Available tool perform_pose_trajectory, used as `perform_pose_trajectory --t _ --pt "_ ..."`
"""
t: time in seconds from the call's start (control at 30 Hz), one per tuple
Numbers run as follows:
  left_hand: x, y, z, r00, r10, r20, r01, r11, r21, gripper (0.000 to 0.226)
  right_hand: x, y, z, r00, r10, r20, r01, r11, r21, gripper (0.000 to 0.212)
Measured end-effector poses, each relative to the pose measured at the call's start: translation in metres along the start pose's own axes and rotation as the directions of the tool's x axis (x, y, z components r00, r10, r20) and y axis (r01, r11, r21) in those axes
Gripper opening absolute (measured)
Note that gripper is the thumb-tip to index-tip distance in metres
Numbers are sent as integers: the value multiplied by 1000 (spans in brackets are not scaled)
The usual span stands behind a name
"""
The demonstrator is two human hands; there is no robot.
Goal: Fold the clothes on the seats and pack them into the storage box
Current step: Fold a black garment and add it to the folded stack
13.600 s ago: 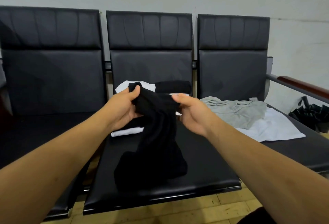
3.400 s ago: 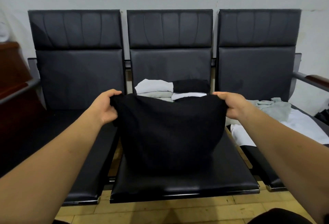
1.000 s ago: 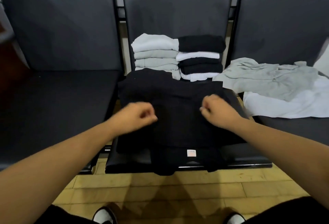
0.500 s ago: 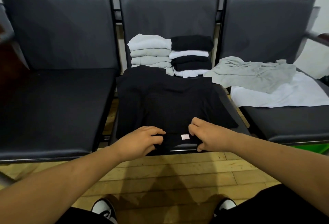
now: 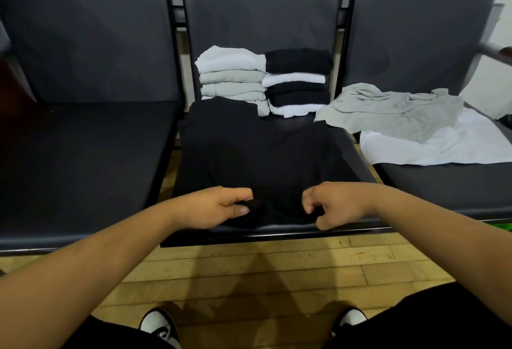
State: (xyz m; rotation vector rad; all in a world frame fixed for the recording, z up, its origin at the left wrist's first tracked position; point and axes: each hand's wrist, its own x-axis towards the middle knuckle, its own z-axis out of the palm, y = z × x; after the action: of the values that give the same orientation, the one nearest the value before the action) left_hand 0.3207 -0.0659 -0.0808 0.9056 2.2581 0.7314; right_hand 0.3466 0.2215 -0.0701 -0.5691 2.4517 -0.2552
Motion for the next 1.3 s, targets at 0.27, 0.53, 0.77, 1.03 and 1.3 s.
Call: perform_pose_trajectory --t 0.27,0.53,0.77,1.03,1.3 --pt "11 -7 -13 973 -141 -185 59 918 -393 22 8 13 -28 994 61 -90 -17 907 421 13" --pt "23 -25 -7 822 -486 -296 358 846 -395 15 36 51 -3 903 353 -246 -208 859 467 18" --pt "20 -70 -38 548 -664 -510 566 742 -358 58 55 -34 22 749 -28 -662 86 995 55 45" --pt "38 -80 -35 523 -639 -564 547 759 -353 62 84 -57 70 921 -104 -375 55 989 -140 73" --pt "26 -69 -62 579 -664 -473 513 748 -422 37 123 -56 -7 896 30 -443 5 997 77 42"
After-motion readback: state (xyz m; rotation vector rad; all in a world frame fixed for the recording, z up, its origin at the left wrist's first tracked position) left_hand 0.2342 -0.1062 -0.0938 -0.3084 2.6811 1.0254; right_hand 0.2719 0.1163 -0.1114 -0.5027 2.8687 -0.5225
